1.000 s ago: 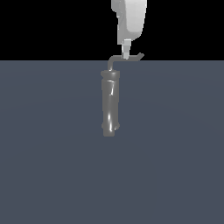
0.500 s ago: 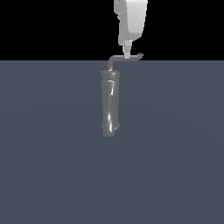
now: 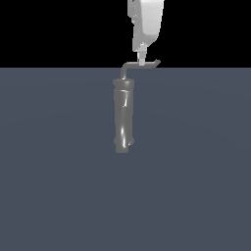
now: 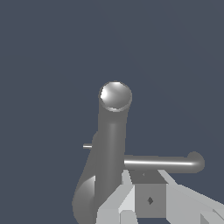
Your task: Turn on the faucet by rotating a designated handle.
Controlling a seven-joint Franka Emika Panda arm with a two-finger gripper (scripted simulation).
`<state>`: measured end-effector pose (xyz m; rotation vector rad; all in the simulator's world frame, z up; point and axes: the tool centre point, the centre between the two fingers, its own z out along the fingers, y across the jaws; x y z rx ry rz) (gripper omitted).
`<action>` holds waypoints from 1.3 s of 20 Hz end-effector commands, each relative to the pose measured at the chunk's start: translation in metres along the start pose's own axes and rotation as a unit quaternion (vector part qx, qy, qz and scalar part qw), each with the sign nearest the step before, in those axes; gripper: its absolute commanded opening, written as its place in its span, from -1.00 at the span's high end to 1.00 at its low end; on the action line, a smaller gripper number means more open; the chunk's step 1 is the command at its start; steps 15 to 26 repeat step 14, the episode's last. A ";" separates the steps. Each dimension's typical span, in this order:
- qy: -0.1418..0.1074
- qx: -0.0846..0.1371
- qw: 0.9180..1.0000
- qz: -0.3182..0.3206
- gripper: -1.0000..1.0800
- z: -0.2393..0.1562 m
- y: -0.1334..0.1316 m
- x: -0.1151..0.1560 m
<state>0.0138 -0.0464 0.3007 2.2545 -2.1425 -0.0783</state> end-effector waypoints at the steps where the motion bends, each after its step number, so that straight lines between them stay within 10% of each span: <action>1: 0.005 0.028 0.999 0.015 1.00 -0.001 -0.028 0.024; 26: 0.007 0.029 0.999 0.026 1.00 -0.003 -0.056 0.042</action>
